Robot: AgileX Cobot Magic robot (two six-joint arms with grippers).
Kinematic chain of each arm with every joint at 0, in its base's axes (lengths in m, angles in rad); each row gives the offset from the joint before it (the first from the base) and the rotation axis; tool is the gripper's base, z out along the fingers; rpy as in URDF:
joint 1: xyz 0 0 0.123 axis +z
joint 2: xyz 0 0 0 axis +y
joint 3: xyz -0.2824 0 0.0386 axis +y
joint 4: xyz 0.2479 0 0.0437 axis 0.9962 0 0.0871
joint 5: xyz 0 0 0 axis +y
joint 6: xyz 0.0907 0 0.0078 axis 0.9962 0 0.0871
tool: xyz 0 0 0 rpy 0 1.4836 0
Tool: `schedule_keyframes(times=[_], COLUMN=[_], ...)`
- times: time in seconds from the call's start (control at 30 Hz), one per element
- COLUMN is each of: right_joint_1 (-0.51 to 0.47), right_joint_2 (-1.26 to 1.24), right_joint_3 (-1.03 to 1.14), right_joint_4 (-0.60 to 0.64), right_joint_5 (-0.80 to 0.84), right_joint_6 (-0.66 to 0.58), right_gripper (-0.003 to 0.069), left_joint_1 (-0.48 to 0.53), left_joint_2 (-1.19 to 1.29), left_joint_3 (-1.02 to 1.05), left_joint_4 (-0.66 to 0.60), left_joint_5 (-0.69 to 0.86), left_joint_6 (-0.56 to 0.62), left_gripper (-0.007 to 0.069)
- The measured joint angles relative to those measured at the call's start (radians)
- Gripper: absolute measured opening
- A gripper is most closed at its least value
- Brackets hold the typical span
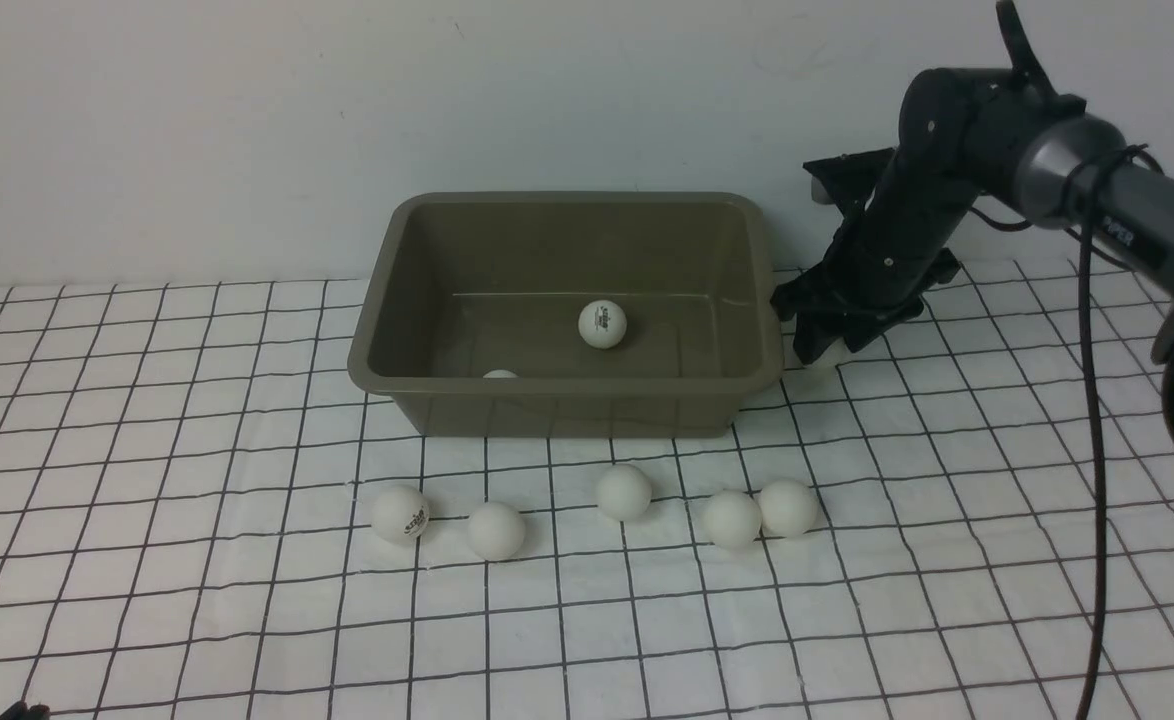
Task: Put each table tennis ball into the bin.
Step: Use the right arm to clamp the table tennis ball closest to it
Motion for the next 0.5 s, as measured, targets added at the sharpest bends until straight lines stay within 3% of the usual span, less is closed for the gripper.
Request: schedule_keyframes(times=[0.5], right_joint_1=[0.000], right_joint_2=[-0.118], right_joint_3=[-0.039], right_joint_4=[-0.041], right_joint_5=[0.017], right_joint_6=[0.000], right_gripper=[0.0331], left_joint_1=[0.000], left_joint_2=[0.000], left_joint_3=[0.000], left_joint_4=[0.000], left_joint_5=[0.000], left_joint_6=[0.000], left_gripper=[-0.0004])
